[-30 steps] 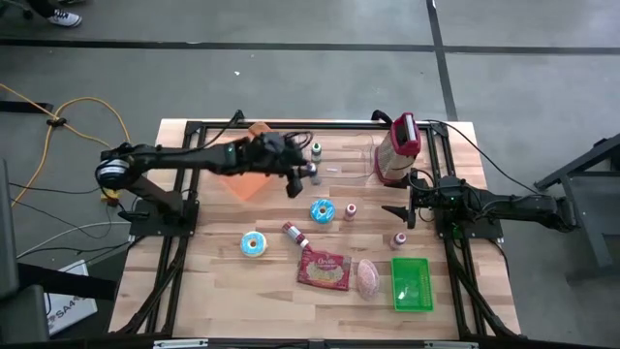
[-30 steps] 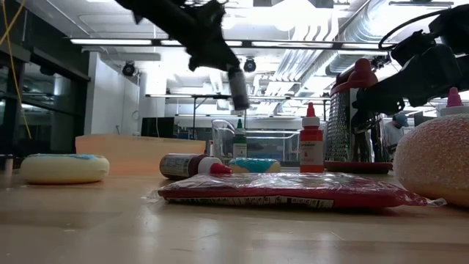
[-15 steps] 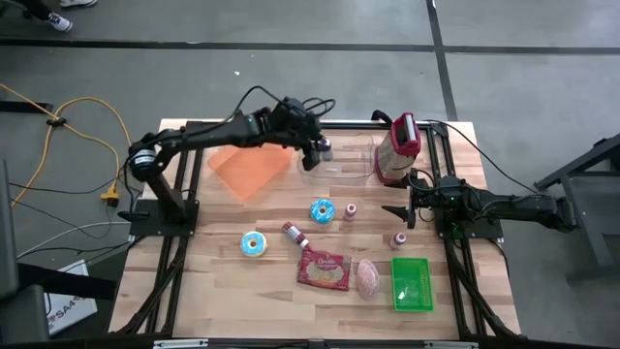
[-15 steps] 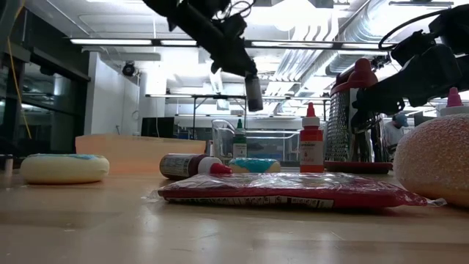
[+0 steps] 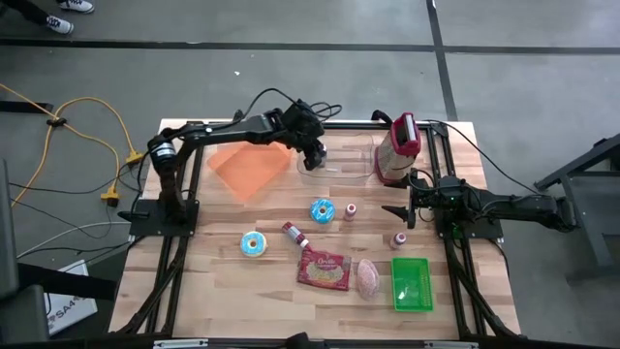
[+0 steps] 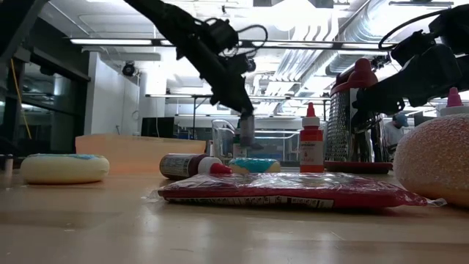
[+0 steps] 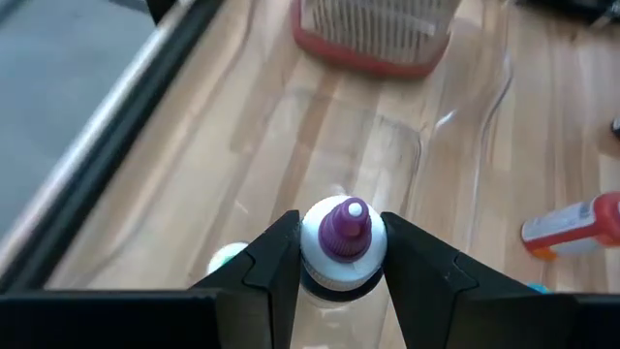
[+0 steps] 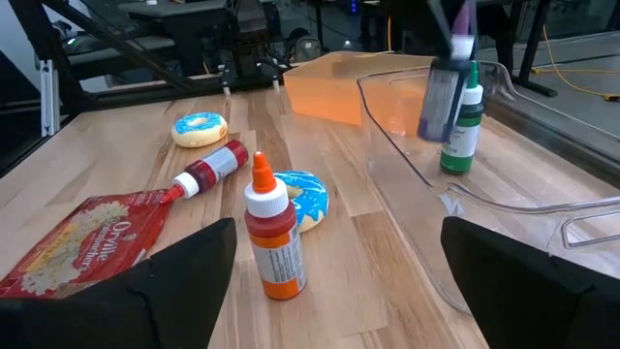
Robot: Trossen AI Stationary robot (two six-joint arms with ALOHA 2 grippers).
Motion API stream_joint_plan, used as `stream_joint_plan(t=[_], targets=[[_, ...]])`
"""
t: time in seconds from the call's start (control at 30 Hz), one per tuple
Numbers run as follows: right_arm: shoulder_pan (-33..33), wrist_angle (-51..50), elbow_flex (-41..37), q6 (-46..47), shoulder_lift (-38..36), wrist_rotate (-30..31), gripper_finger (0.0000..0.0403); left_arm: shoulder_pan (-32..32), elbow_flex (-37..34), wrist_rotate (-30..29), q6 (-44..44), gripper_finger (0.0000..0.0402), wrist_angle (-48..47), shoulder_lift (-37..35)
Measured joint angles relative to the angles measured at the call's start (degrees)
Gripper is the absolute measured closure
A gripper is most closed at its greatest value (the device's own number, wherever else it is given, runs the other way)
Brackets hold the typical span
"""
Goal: Pick & Place Food Item
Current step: Put the violet food coloring bottle into the transparent bin, then put the orange food coloring bottle into the transparent bin
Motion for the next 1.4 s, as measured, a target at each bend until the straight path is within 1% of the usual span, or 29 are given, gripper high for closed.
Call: stream_joint_plan(t=[0.2,0.4,0.57,0.97,1.07,1.4], targets=[[0.0,0.0,0.0,0.0,0.0,0.0,0.005,-0.4,0.0,0.1,-1.0,0.0278,0.5,1.7],[0.0,0.0,0.0,0.0,0.0,0.0,0.005,-1.7,-0.1,-0.3,0.1,0.0277,0.9,3.0],[0.0,0.0,0.0,0.0,0.0,0.0,0.005,-1.5,-0.2,0.9,-0.3,0.0277,2.9,5.3],[0.0,0.1,0.0,0.0,0.0,0.0,0.005,-1.5,-0.2,1.0,0.6,0.0277,4.0,5.3],[0.0,0.1,0.0,0.0,0.0,0.0,0.005,-1.5,-0.2,1.0,1.3,0.0271,3.9,5.3],[0.0,0.1,0.0,0.0,0.0,0.0,0.005,-1.5,-0.1,1.2,1.4,0.0231,3.9,5.3]])
